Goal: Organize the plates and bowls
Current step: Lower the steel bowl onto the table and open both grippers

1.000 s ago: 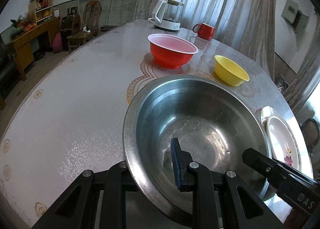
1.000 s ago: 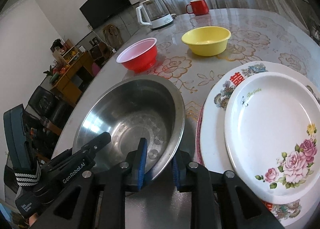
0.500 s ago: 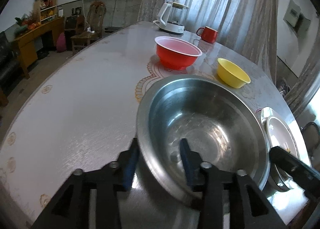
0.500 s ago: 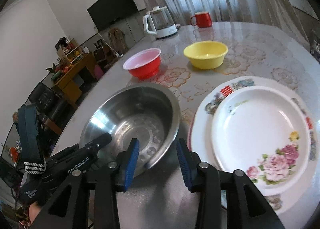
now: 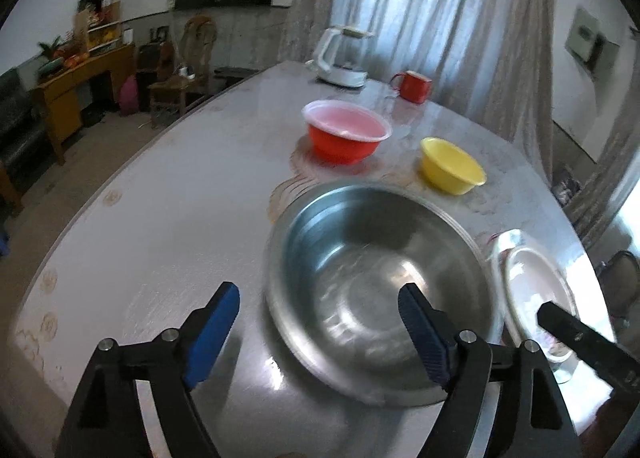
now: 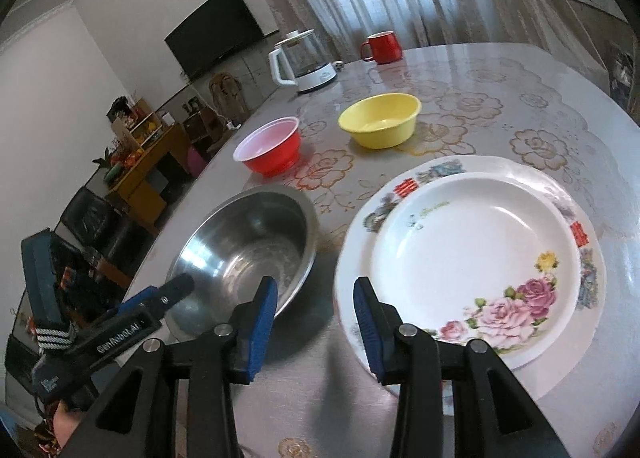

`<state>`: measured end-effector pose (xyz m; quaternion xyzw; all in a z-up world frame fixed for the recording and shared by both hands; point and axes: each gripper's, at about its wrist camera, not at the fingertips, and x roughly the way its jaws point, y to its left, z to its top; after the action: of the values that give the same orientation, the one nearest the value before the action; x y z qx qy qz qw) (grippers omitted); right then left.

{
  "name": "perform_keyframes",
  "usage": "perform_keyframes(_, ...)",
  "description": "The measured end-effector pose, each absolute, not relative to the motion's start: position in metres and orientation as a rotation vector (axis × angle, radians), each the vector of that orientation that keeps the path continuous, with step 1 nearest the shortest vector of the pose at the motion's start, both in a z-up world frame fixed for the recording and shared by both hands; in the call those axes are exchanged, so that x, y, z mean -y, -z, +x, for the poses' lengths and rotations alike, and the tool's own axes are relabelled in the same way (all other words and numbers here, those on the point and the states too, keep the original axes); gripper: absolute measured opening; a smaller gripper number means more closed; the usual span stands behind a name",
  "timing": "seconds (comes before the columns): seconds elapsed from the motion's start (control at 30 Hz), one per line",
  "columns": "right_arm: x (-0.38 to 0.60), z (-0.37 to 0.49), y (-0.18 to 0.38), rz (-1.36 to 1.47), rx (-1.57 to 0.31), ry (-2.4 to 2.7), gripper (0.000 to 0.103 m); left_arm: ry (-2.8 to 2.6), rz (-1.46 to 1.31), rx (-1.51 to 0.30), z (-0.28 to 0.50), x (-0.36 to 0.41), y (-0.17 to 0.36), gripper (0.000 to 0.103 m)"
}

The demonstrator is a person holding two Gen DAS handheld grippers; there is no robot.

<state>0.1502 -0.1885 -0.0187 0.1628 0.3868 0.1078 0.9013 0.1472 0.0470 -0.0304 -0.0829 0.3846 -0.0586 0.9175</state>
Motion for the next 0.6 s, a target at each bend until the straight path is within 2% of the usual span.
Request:
perform_keyframes(0.1,0.201,0.152,0.012,0.337,-0.787,-0.201,0.040,0.159,-0.145,-0.766,0.154,-0.033,0.017,0.089)
perform_keyframes(0.33,0.230,0.182,-0.010,0.302,-0.767,-0.126,0.040,0.223,-0.035,-0.750,0.183,0.006,-0.008,0.090)
perform_keyframes(0.6,0.262,0.265,-0.028,0.225,-0.821,-0.061,0.042,0.283,0.043,-0.729,0.216,0.039,-0.028,0.094)
